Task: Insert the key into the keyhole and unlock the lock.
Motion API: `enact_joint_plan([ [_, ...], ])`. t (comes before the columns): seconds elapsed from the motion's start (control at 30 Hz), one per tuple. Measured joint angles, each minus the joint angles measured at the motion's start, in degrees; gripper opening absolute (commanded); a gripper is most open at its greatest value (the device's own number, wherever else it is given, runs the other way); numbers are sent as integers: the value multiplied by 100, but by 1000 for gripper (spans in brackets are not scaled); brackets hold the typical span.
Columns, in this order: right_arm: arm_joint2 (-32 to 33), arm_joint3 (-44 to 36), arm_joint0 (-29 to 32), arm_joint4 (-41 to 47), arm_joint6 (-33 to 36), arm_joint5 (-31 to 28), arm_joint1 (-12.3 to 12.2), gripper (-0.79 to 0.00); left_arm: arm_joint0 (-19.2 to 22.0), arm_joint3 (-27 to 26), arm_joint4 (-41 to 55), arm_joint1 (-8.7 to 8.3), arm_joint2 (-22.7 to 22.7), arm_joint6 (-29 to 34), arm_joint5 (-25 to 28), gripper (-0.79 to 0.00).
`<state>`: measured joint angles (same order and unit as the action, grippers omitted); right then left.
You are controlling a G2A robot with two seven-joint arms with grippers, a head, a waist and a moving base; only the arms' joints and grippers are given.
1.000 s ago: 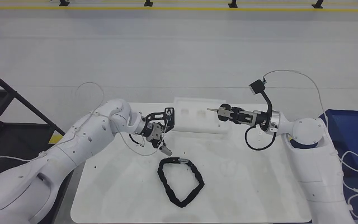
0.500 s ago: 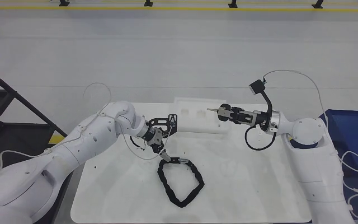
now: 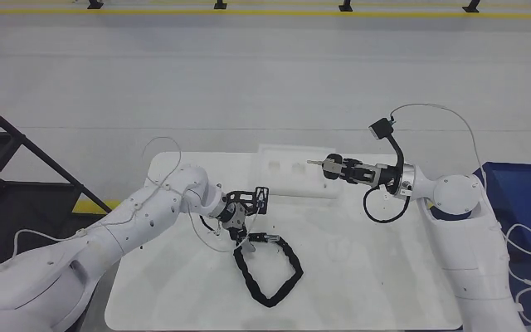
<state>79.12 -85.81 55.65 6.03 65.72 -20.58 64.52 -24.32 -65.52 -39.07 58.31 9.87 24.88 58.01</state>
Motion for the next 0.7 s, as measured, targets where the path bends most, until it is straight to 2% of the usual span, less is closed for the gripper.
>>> enact_joint_plan([
  [0.13, 0, 0, 0, 0, 0, 0, 0, -785, -176, 110, -952, 65, -15, -914, 0, 0],
  [0.37, 0, 0, 0, 0, 0, 0, 0, -785, -419, 706, -2441, 326, -13, -2603, -1, 0],
  [0.7, 0, 0, 0, 0, 0, 0, 0, -785, -515, 1556, -3982, 789, -13, -4163, -1, 0],
])
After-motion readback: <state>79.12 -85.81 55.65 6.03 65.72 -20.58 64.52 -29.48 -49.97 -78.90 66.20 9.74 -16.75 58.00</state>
